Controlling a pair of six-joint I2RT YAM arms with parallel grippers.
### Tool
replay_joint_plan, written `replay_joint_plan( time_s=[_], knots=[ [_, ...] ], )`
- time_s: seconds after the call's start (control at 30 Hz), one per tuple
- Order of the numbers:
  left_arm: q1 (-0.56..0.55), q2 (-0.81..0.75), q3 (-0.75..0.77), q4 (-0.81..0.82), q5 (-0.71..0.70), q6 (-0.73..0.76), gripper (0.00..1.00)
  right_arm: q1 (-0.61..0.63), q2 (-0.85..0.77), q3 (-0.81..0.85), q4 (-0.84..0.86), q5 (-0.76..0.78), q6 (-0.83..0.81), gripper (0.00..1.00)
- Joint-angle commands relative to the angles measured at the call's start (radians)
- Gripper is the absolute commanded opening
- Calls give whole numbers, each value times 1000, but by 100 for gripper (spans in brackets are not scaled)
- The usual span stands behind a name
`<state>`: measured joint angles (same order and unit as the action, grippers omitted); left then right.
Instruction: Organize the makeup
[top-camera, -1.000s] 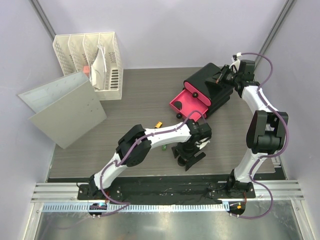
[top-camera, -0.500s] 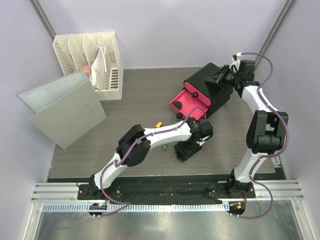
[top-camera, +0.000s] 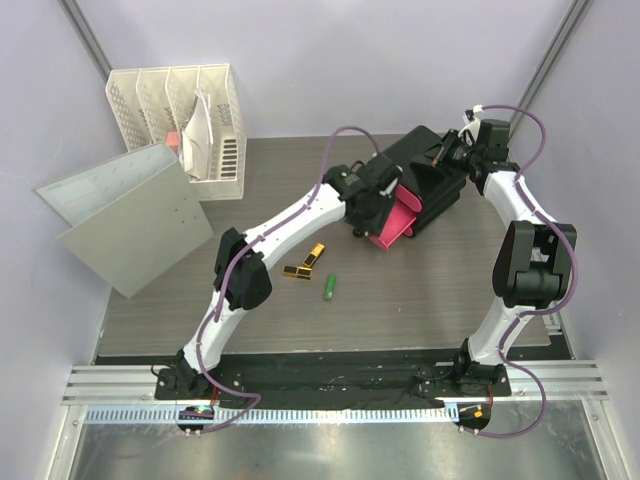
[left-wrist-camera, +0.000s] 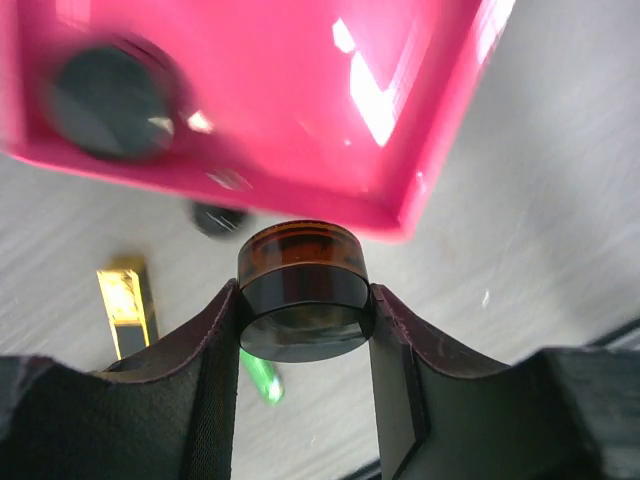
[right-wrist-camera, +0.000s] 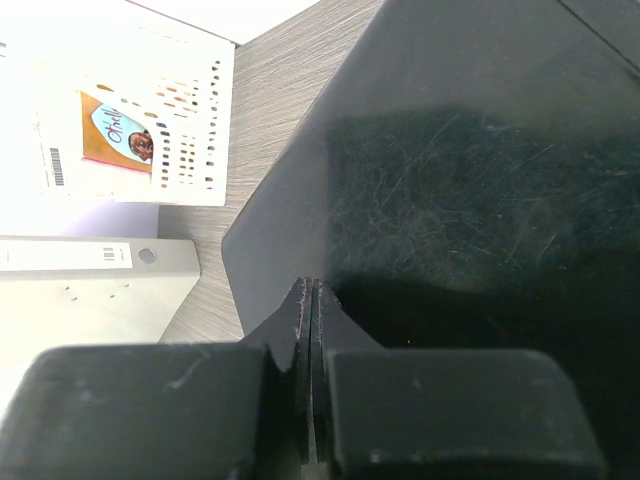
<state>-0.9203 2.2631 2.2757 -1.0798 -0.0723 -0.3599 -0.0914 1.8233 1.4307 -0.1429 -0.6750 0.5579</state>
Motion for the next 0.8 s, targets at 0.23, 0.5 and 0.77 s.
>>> replay_joint_plan(
  time_s=[0.23, 0.5, 0.77],
  knots=[
    [98, 25, 103, 207, 124, -171, 0, 7, 87, -59, -259, 124, -76, 1],
    [98, 90, 139, 230, 131, -195, 0, 7, 96, -61, -261, 123, -78, 1],
    [98, 133, 140, 224, 137, -209, 31, 7, 105, -50, -264, 123, -76, 1]
  ],
)
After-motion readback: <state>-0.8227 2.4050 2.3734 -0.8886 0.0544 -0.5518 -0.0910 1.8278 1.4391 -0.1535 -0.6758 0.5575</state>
